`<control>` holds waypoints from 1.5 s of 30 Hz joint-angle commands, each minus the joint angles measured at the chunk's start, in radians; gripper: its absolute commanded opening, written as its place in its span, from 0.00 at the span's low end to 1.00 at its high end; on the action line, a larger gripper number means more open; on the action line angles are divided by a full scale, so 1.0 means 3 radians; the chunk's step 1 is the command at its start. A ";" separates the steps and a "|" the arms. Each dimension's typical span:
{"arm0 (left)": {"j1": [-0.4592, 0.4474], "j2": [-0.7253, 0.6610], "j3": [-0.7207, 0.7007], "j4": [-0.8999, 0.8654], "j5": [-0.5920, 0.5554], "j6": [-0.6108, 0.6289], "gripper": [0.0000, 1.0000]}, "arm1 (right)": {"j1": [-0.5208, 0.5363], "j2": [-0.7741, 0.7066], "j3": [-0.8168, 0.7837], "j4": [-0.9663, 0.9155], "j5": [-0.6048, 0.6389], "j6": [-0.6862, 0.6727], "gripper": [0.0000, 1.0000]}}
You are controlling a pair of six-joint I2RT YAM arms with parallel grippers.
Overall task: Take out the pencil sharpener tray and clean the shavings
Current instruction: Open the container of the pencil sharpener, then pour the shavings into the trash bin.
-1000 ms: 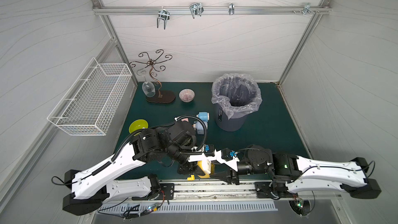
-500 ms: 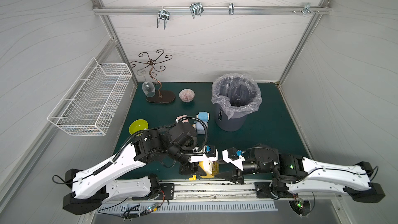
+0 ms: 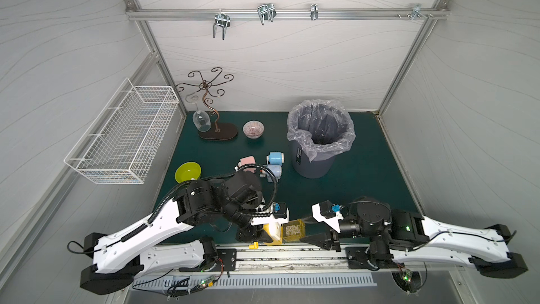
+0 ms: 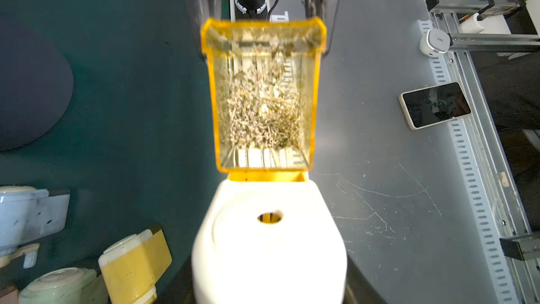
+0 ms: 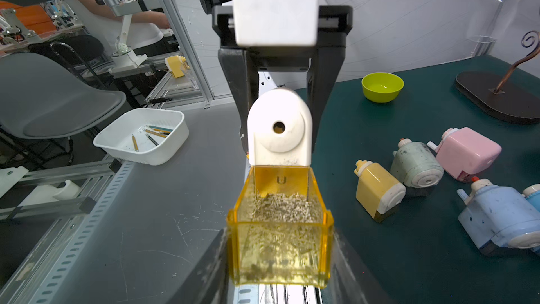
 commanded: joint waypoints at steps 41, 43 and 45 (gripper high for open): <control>-0.0012 -0.0132 -0.0598 0.0332 -0.0738 0.0044 0.00 | -0.3800 0.1838 0.2495 -0.0644 -0.1485 0.2158 0.00; -0.0012 -0.0127 -0.0603 0.0365 -0.0737 0.0049 0.00 | -0.3857 0.1970 0.2616 -0.0788 -0.1548 0.2350 0.00; -0.0012 -0.0124 -0.0616 0.0408 -0.0725 0.0060 0.00 | -0.3936 0.2136 0.2770 -0.0947 -0.1690 0.2581 0.00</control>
